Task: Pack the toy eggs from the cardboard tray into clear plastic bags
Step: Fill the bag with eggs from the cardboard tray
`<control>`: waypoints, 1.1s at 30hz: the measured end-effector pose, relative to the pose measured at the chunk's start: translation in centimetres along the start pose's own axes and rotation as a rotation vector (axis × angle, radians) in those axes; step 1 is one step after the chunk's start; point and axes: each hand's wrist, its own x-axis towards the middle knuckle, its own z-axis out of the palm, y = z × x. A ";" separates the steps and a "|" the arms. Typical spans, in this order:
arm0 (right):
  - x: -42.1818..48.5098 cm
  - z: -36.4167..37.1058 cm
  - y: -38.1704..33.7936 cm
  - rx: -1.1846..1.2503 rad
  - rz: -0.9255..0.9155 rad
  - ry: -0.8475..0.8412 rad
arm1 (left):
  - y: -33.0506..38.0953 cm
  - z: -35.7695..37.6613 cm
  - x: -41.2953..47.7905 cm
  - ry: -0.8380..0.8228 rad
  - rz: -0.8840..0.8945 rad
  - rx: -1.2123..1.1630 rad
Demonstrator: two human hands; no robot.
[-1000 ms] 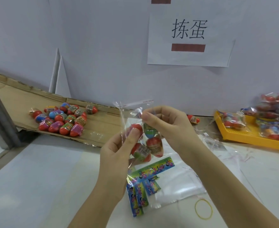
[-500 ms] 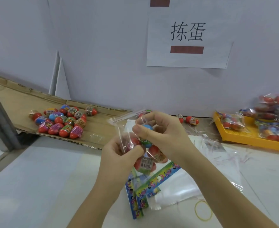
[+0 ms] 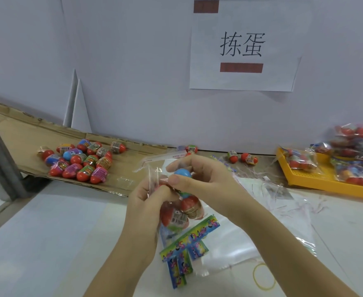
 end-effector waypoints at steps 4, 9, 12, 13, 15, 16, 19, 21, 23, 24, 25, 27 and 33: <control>0.1 -0.3 0.1 0.083 -0.005 0.061 | 0.3 0.2 -0.1 -0.082 0.068 -0.101; 0.4 -0.4 0.3 0.146 0.036 0.171 | 0.6 0.3 -0.2 0.018 0.115 -0.132; 0.5 -0.6 0.4 0.177 0.081 0.215 | 0.8 0.4 -0.3 0.046 0.126 -0.172; 0.5 -0.7 0.5 0.189 0.089 0.232 | 1.0 0.6 -0.4 0.049 0.127 -0.198; 0.6 -0.7 0.7 0.196 0.085 0.270 | 1.1 0.7 -0.4 0.058 0.140 -0.246; 0.5 -0.7 0.8 0.194 0.078 0.292 | 1.0 0.6 -0.3 0.087 0.140 -0.272; 0.6 -0.5 0.7 0.197 0.060 0.344 | 0.7 0.0 0.1 0.169 0.125 -0.271; 0.6 -0.5 0.6 0.183 0.043 0.356 | 0.5 -0.1 0.2 0.182 0.121 -0.224; 0.6 -0.5 0.5 0.171 0.038 0.360 | 0.4 0.0 0.2 0.185 0.135 -0.198; 0.7 -0.5 0.5 0.169 0.040 0.366 | 0.3 0.0 0.3 0.183 0.142 -0.200; 0.7 -0.6 0.5 0.166 0.042 0.372 | 0.3 0.0 0.3 0.183 0.144 -0.206; 0.8 -0.6 0.6 0.158 0.047 0.380 | 0.1 0.1 0.3 0.195 0.140 -0.202; 0.7 -0.4 0.8 0.133 0.057 0.358 | 0.3 -0.2 0.4 0.248 0.106 -0.244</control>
